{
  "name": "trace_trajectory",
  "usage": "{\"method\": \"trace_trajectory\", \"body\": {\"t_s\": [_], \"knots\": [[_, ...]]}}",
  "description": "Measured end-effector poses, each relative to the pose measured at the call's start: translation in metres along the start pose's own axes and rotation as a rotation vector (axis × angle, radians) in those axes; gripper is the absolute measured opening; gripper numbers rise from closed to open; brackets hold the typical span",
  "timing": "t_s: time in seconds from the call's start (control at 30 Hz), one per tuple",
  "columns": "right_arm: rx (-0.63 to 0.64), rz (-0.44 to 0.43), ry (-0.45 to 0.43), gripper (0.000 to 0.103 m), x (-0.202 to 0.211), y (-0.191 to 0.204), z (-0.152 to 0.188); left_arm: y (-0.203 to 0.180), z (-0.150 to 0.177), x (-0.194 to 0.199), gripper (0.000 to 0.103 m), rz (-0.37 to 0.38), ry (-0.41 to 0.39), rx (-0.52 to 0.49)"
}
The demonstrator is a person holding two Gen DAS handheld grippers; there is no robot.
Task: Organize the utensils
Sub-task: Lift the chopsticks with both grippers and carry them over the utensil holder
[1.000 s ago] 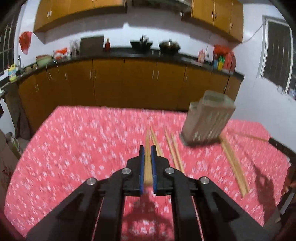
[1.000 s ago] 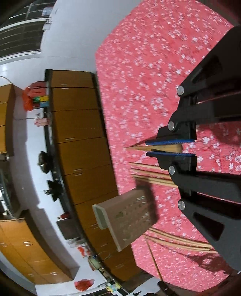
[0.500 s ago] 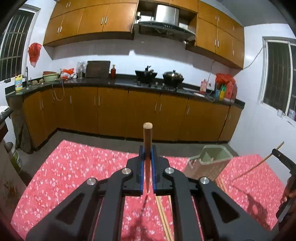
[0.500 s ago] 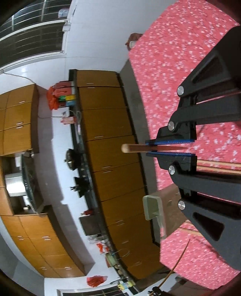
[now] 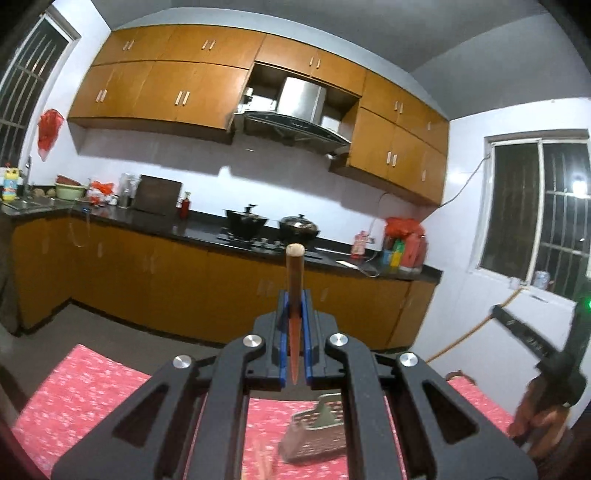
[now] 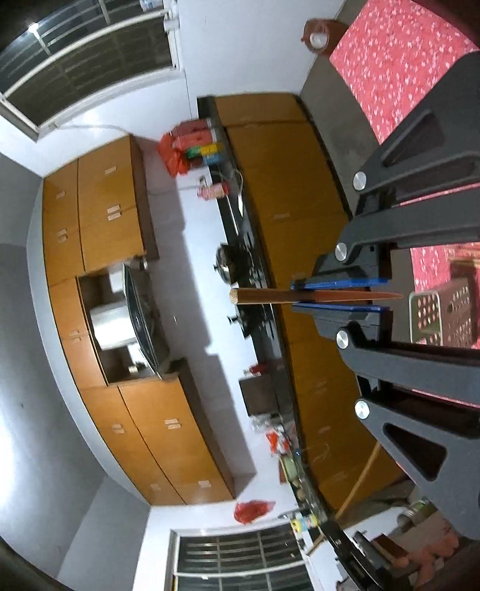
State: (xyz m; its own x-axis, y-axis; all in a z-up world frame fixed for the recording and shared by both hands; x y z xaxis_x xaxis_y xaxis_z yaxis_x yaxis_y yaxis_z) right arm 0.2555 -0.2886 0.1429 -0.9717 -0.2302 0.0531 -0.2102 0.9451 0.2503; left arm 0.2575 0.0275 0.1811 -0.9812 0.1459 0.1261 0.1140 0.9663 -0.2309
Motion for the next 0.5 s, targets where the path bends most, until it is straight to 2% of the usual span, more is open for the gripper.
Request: {"method": "trace_trajectory", "body": {"t_s": [0.2, 0.5], "knots": [[0.004, -0.035, 0.087, 0.008, -0.024, 0.006, 0.032, -0.021, 0.031, -0.026, 0.008, 0.05, 0.074, 0.025], [-0.02, -0.031, 0.191, 0.008, -0.044, 0.003, 0.062, -0.029, 0.075, -0.06, 0.008, 0.029, 0.162, -0.013]]}}
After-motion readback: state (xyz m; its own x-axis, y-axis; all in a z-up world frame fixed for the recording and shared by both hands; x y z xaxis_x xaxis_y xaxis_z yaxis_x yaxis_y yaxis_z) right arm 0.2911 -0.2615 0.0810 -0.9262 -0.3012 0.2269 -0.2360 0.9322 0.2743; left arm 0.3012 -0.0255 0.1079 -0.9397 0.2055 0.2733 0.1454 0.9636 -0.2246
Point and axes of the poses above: each gripper's, at about its wrist camera, not at the fingertips, and x roughly against the way its jaws point, y to its left, z to its underside, the point moved 7 cm from there along -x, roughly the way its jaws point, and after that the axes turned 3 degrees about -z, right-handed, at the moved point
